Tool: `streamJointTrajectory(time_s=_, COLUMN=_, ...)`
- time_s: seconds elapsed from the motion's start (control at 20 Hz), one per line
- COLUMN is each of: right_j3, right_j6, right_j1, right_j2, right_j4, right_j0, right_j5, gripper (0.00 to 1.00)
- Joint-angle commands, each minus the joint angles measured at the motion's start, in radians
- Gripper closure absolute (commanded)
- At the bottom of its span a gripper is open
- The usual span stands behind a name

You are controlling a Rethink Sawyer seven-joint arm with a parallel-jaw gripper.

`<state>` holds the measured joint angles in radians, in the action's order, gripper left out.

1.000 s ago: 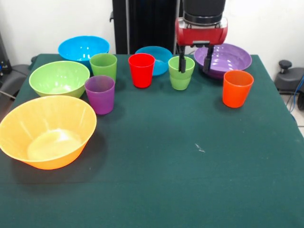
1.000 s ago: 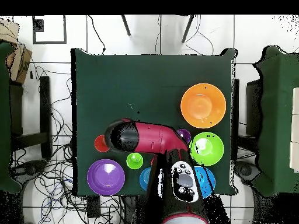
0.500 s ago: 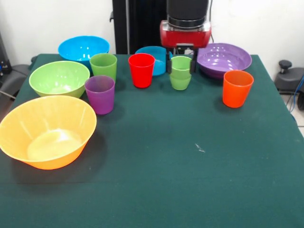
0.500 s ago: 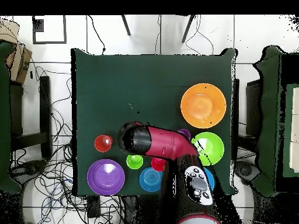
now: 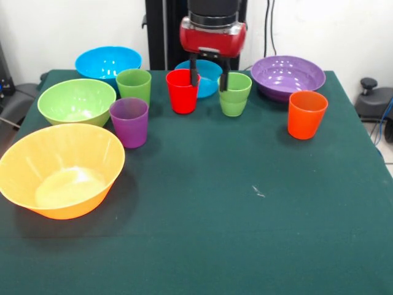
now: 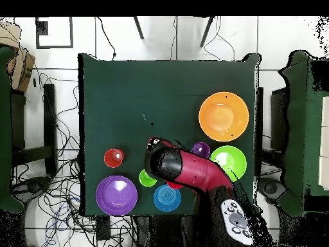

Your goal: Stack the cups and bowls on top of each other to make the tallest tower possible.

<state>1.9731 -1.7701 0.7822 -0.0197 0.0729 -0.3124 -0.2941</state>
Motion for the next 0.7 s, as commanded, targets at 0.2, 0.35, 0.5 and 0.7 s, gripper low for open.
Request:
streamJointTrajectory(time_s=0.2, right_j3=0.053, right_j6=-0.009, right_j1=0.052, right_j2=-0.125, right_j4=-0.068, right_j0=-0.065, right_j5=-0.046, gripper=0.00)
streamJointTrajectory(time_s=0.35, right_j3=0.047, right_j6=0.036, right_j1=0.065, right_j2=-0.120, right_j4=-0.107, right_j0=-0.048, right_j5=-0.101, gripper=0.00)
streamJointTrajectory(time_s=0.5, right_j3=0.071, right_j6=0.059, right_j1=0.069, right_j2=-0.147, right_j4=-0.136, right_j0=-0.061, right_j5=-0.086, gripper=0.00)
streamJointTrajectory(time_s=0.7, right_j3=0.075, right_j6=0.095, right_j1=0.050, right_j2=-0.178, right_j4=-0.180, right_j0=-0.074, right_j5=-0.096, gripper=0.00)
